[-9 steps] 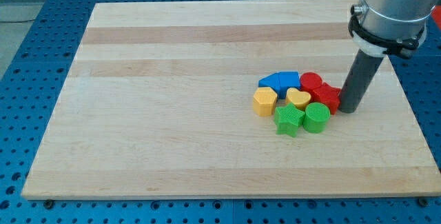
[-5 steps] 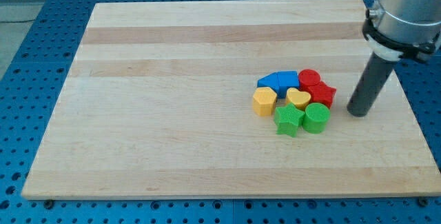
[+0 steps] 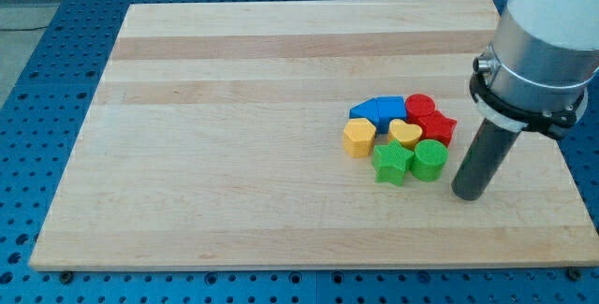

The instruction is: Move the green circle close to the yellow heart

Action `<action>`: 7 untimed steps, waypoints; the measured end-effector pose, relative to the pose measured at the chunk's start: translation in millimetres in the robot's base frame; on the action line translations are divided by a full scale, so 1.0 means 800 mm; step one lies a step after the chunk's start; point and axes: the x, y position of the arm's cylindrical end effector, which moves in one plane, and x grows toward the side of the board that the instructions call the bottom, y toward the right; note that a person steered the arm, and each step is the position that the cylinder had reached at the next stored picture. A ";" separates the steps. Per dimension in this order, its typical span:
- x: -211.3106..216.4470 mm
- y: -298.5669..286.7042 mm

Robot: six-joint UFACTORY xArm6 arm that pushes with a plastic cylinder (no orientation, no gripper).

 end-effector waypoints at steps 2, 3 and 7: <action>0.000 -0.022; -0.001 -0.024; -0.016 -0.024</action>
